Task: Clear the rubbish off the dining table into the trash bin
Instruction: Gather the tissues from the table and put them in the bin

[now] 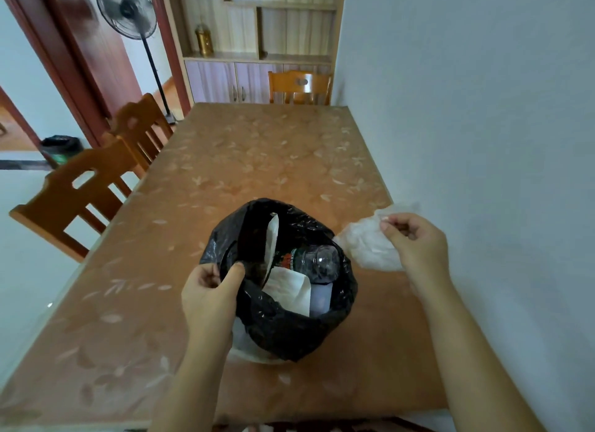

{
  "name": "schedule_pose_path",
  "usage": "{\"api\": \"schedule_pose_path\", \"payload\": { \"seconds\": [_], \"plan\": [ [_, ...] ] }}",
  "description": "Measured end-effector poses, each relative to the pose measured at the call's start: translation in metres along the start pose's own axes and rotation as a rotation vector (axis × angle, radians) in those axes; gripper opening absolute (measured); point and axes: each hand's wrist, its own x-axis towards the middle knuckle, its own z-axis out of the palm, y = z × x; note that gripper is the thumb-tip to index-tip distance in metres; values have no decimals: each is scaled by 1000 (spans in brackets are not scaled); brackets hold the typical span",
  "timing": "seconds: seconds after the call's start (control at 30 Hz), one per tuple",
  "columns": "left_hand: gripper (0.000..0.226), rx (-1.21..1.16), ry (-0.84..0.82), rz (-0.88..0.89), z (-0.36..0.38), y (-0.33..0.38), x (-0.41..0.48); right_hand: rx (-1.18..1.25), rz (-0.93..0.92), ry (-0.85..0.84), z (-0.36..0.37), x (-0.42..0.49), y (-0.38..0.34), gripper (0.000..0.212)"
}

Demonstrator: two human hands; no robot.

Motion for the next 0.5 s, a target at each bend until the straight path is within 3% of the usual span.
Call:
{"api": "schedule_pose_path", "payload": {
  "seconds": [0.33,0.5],
  "plan": [
    [29,-7,10,24,-21,12,2,170,-153,-250,58,-26,-75,24],
    [27,-24,46,27,-28,18,4,93,-161,-439,86,-40,-87,14]
  ]
}}
